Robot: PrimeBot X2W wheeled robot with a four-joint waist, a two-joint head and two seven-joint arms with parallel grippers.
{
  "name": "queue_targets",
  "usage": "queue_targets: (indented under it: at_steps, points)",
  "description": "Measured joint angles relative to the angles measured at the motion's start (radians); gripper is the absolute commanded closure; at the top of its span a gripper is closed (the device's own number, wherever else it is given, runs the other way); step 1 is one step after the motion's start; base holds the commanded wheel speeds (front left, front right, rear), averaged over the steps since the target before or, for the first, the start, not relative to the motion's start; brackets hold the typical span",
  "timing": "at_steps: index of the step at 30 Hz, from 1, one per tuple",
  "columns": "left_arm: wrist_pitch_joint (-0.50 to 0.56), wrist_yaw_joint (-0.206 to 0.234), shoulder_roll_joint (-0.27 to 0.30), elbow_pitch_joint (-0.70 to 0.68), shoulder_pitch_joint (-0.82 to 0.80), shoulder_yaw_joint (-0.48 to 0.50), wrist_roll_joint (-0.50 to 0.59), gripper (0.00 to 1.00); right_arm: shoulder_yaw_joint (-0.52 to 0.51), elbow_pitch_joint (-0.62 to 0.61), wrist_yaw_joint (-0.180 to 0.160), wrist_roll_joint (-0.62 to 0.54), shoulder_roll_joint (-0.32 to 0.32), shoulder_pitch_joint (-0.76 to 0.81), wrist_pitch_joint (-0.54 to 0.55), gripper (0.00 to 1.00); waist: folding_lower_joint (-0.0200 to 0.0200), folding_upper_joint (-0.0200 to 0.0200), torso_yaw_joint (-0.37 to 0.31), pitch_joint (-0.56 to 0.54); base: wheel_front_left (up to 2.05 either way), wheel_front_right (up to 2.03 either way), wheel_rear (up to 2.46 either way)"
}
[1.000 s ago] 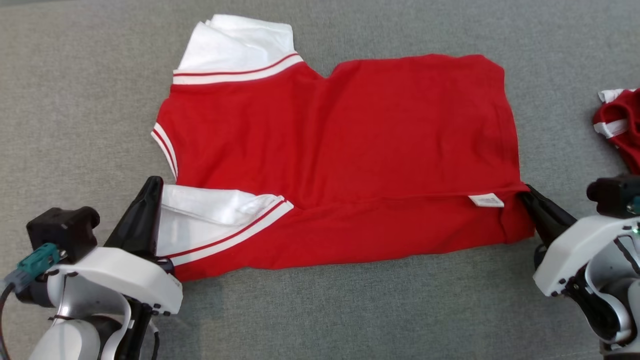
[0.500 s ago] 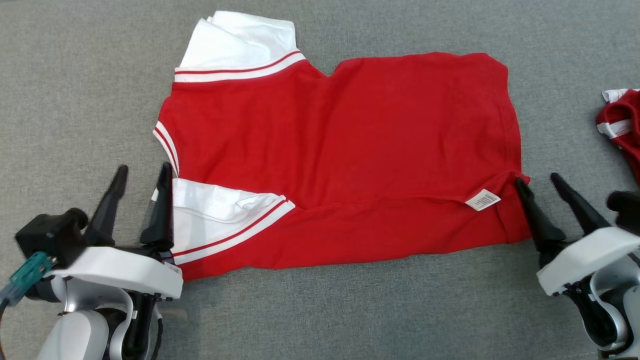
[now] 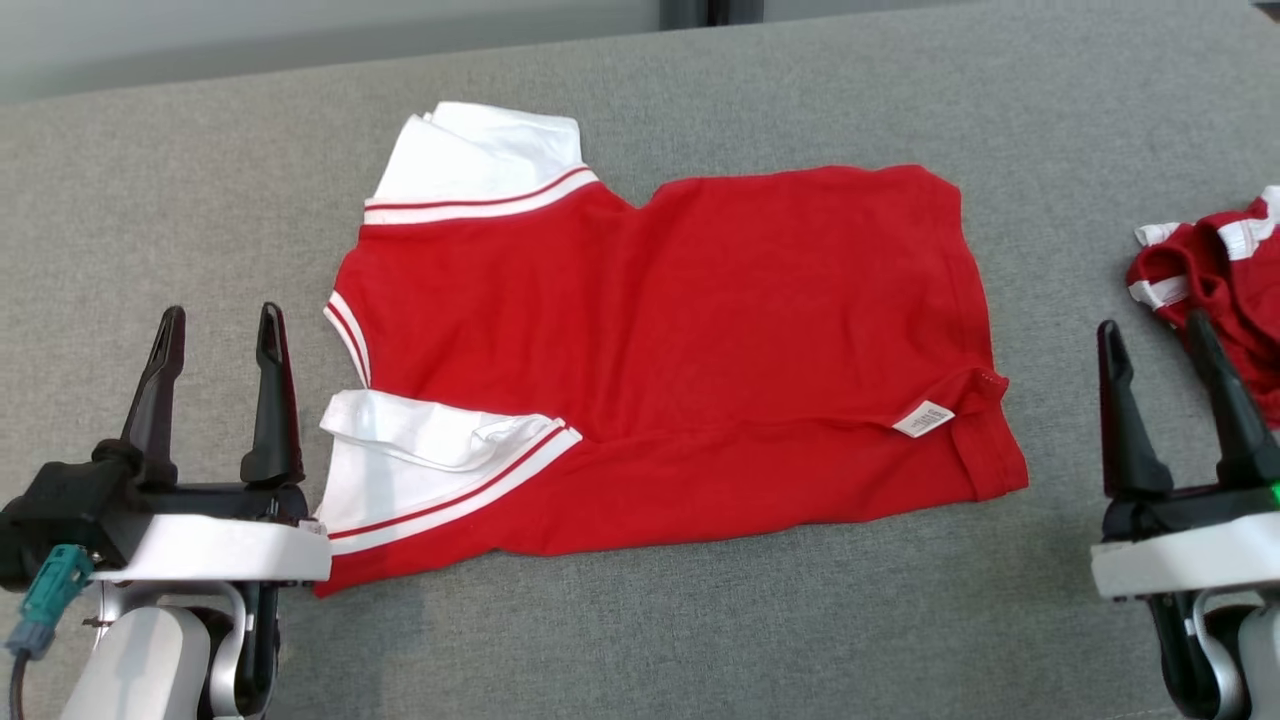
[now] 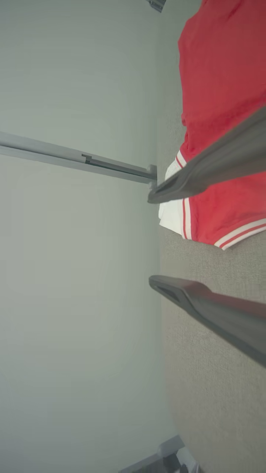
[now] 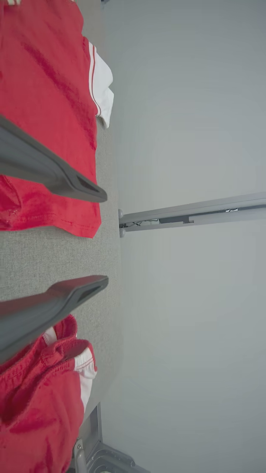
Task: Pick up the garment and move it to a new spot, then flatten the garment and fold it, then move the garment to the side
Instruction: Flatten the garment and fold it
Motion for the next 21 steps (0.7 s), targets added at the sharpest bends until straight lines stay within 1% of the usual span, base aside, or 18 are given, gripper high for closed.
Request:
queue_targets:
  at_steps: [5, 9, 15, 21]
  points:
    - [-0.009, -0.03, 0.004, 0.069, 0.017, -0.001, 0.04, 0.0, 0.005, 0.015, 0.0, -0.021, 0.02, 0.05, -0.012, 0.0, 0.0, 0.0, 0.0, -0.037, 0.0, 0.0, 0.0]
    - [-0.009, -0.049, -0.001, 0.091, 0.04, 0.0, 0.047, 0.0, 0.006, 0.022, 0.0, -0.021, 0.033, 0.062, -0.013, 0.0, 0.0, 0.0, 0.003, -0.054, 0.0, 0.0, 0.0]
    - [-0.01, -0.059, -0.017, 0.104, 0.04, 0.006, 0.061, 0.0, 0.004, 0.033, 0.0, -0.017, 0.032, 0.066, -0.01, 0.0, 0.0, 0.0, 0.014, -0.053, 0.0, 0.0, 0.0]
    - [-0.01, -0.063, -0.046, 0.138, 0.075, -0.011, 0.053, 0.0, 0.011, 0.1, 0.0, -0.017, 0.033, 0.067, 0.016, 0.0, 0.0, 0.0, 0.025, -0.029, 0.0, 0.0, 0.0]
